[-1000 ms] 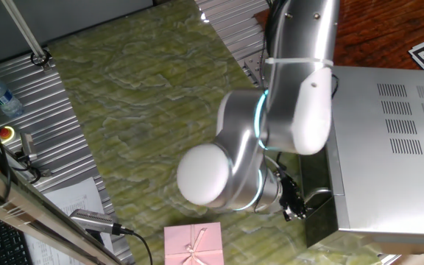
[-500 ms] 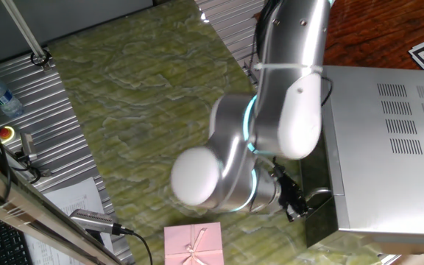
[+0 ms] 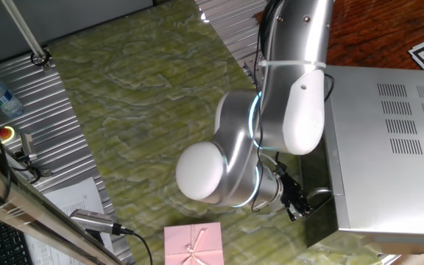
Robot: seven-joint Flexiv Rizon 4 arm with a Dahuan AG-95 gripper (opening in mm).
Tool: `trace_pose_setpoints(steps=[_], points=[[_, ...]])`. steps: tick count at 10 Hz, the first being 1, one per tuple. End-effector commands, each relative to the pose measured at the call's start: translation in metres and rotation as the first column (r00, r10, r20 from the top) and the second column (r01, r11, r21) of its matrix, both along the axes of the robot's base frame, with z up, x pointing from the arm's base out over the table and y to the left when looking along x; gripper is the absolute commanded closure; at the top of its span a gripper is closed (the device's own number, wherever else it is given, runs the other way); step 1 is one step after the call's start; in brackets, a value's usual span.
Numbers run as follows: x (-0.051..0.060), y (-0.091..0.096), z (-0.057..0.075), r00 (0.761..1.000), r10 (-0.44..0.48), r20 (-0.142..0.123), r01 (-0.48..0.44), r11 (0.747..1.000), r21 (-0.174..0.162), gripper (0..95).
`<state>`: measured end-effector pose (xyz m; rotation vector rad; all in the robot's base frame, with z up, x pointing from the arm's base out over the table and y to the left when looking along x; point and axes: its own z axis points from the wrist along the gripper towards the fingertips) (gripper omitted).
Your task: Open the microwave door
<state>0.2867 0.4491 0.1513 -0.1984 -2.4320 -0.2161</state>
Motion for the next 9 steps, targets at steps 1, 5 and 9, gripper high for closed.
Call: trace_pose_setpoints(steps=[1, 5, 9], points=[[-0.0014, -0.0011, 0.0003, 1.000, 0.000, -0.003, 0.000, 1.000, 0.003, 76.0], [-0.0052, 0.0029, -0.0055, 1.000, 0.000, -0.002, 0.000, 1.000, 0.004, 95.0], [-0.0052, 0.0013, -0.0033, 1.000, -0.003, 0.008, 0.003, 1.000, -0.009, 95.0]])
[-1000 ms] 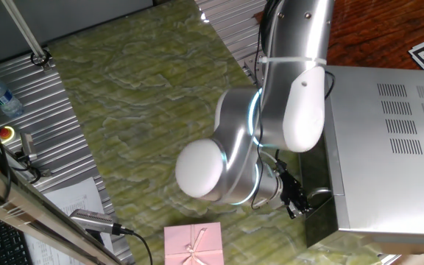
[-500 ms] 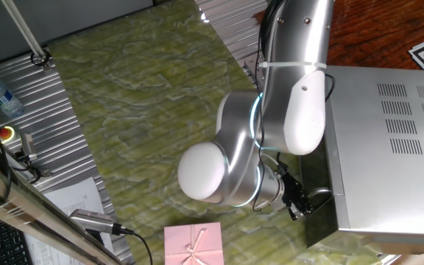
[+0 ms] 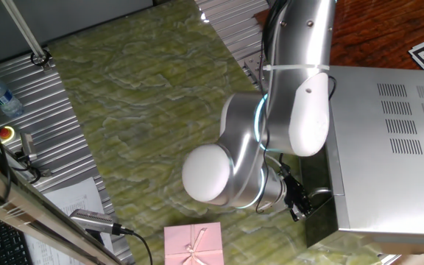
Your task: Open the microwave door
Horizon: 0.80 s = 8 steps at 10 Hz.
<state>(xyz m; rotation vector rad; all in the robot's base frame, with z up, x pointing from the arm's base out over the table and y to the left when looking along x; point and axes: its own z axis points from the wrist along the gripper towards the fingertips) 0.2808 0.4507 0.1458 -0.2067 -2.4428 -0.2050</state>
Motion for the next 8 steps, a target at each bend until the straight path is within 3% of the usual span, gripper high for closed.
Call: trace_pose_setpoints(steps=[1, 4, 5, 6, 7, 8], points=[[0.006, -0.002, 0.006, 1.000, 0.001, -0.001, -0.001, 1.000, 0.003, 95.0], [0.015, -0.008, -0.004, 1.000, -0.001, 0.006, 0.001, 1.000, 0.006, 95.0], [0.018, -0.011, 0.000, 1.000, 0.005, -0.016, -0.005, 1.000, 0.009, 95.0], [0.021, -0.015, 0.008, 1.000, 0.006, -0.020, -0.005, 1.000, 0.012, 95.0], [0.026, -0.022, 0.014, 1.000, 0.000, 0.001, 0.000, 1.000, 0.005, 95.0], [0.030, -0.025, 0.008, 0.999, -0.010, 0.041, 0.010, 1.000, -0.010, 95.0]])
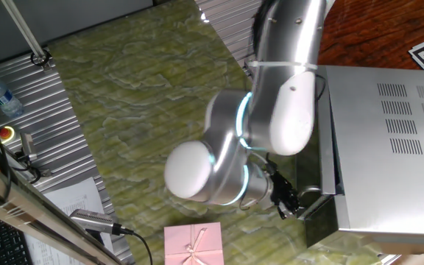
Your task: Open the microwave door
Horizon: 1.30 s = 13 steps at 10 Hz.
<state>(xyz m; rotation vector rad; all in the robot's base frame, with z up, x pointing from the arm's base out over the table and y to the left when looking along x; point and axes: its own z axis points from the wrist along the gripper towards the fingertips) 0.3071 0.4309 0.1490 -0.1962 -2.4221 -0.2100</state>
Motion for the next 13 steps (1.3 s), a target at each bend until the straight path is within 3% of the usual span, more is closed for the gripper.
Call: trace_pose_setpoints(steps=[1, 3, 6, 7, 9, 10, 11, 12, 13], points=[[0.009, -0.009, -0.001, 0.997, -0.016, 0.071, 0.020, 0.999, -0.049, 95.0], [0.019, -0.025, -0.008, 0.994, -0.021, 0.105, 0.029, 0.997, -0.076, 95.0], [0.029, -0.051, 0.009, 0.993, -0.024, 0.112, 0.031, 0.998, -0.060, 95.0], [0.038, -0.053, 0.015, 0.978, -0.043, 0.203, 0.056, 0.997, -0.057, 95.0], [0.050, -0.056, 0.004, 0.949, -0.047, 0.312, 0.077, 0.993, -0.086, 95.0], [0.053, -0.060, -0.001, 0.945, 0.005, 0.327, 0.040, 0.991, -0.129, 95.0], [0.054, -0.064, -0.003, 0.950, 0.061, 0.307, -0.003, 0.983, -0.183, 76.0], [0.054, -0.072, 0.007, 0.957, 0.083, 0.279, -0.034, 0.984, -0.174, 57.0], [0.054, -0.079, 0.017, 0.955, 0.100, 0.279, -0.054, 0.984, -0.169, 38.0]])
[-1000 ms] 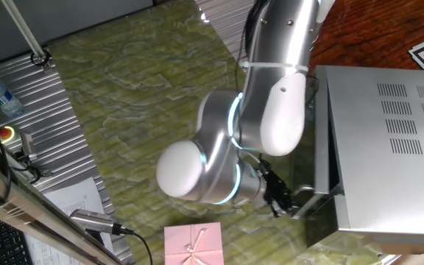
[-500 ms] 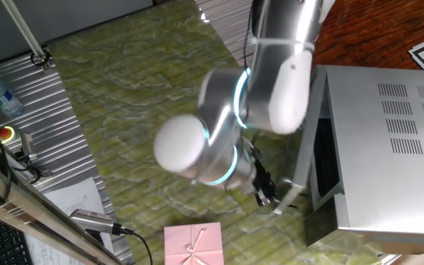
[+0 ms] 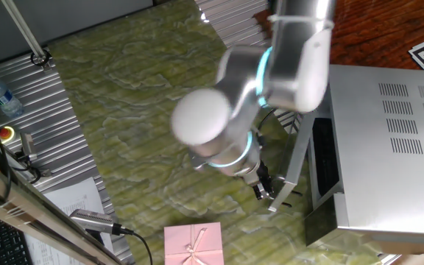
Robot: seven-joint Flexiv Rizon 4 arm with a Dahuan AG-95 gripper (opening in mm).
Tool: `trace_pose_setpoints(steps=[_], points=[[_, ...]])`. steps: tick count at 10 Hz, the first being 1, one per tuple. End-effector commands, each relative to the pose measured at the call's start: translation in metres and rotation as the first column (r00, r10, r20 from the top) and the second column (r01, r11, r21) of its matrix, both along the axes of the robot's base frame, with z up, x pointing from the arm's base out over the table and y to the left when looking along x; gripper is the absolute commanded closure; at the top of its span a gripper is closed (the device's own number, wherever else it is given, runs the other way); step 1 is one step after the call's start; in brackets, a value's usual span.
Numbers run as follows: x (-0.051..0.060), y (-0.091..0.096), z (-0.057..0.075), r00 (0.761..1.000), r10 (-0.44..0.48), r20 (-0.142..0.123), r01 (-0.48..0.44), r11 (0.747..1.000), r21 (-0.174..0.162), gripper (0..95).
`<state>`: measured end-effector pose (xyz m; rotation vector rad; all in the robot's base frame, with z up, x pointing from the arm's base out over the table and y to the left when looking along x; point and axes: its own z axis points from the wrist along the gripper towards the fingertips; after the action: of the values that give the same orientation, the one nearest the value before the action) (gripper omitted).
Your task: Open the microwave door
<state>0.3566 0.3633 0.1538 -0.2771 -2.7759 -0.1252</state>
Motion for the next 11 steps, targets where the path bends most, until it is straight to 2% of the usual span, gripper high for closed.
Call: trace_pose_setpoints(steps=[1, 2, 4, 5, 7, 8, 11], points=[[0.002, -0.025, 0.022, 0.990, 0.130, -0.049, -0.133, 0.990, -0.049, 38.0], [0.002, -0.033, 0.027, 0.989, 0.143, -0.035, -0.144, 0.989, -0.042, 19.0], [0.004, -0.041, 0.036, 0.988, 0.151, -0.020, -0.151, 0.988, -0.043, 19.0], [0.007, -0.044, 0.047, 0.991, 0.130, 0.033, -0.129, 0.991, -0.044, 19.0], [0.012, -0.037, 0.049, 0.989, 0.074, 0.128, -0.066, 0.996, -0.060, 19.0], [0.012, -0.039, 0.050, 0.987, 0.075, 0.144, -0.066, 0.995, -0.069, 19.0], [0.010, -0.043, 0.052, 0.976, 0.029, 0.215, -0.017, 0.998, -0.056, 19.0]])
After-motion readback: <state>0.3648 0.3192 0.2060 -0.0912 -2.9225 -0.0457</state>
